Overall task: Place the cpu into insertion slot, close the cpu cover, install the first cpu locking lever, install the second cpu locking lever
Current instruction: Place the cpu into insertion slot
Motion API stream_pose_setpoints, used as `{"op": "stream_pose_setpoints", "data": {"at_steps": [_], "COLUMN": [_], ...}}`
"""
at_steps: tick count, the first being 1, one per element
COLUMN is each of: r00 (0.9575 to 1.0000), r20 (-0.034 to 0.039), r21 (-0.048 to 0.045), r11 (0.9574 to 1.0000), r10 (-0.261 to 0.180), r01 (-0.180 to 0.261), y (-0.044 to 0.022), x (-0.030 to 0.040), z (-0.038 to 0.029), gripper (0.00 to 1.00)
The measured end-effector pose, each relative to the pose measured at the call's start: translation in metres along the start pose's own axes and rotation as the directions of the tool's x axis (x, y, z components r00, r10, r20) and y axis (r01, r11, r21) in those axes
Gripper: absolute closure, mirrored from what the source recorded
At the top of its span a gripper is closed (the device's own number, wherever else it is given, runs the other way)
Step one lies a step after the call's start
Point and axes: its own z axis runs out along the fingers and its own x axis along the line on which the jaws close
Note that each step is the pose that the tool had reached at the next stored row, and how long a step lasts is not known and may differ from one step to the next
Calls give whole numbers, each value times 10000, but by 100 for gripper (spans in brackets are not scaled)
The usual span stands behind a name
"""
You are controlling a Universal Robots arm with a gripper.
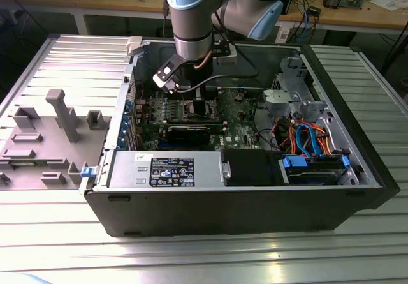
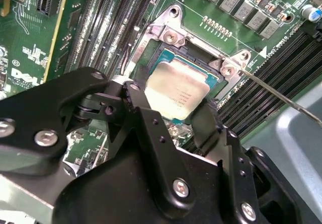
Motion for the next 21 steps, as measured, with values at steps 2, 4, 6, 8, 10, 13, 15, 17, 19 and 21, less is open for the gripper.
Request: {"op": "stream_pose_setpoints", "data": {"at_steps": [2,4,6,8,10,13,15,17,19,21], "r00": [10000,10000,10000,10000,10000,10000,10000,10000,10000,10000], "r20": [6,7,10,5,5,3,3,2,-2,-14], "r21": [5,6,8,14,31,114,190,422,546,678], "r11": [10000,10000,10000,10000,10000,9999,9998,9991,9985,9977], "r10": [-1,-1,-1,1,0,2,6,11,14,18], "r01": [1,1,1,-1,0,-2,-6,-11,-14,-17], "y": [0,0,0,2,5,15,24,49,61,74], "x": [-1,-1,-1,-1,0,1,1,1,2,2], "z": [-2,-2,-7,-22,-38,-85,-104,-128,-136,-140], "gripper": [38,38,38,38,38,38,38,38,46,59]}}
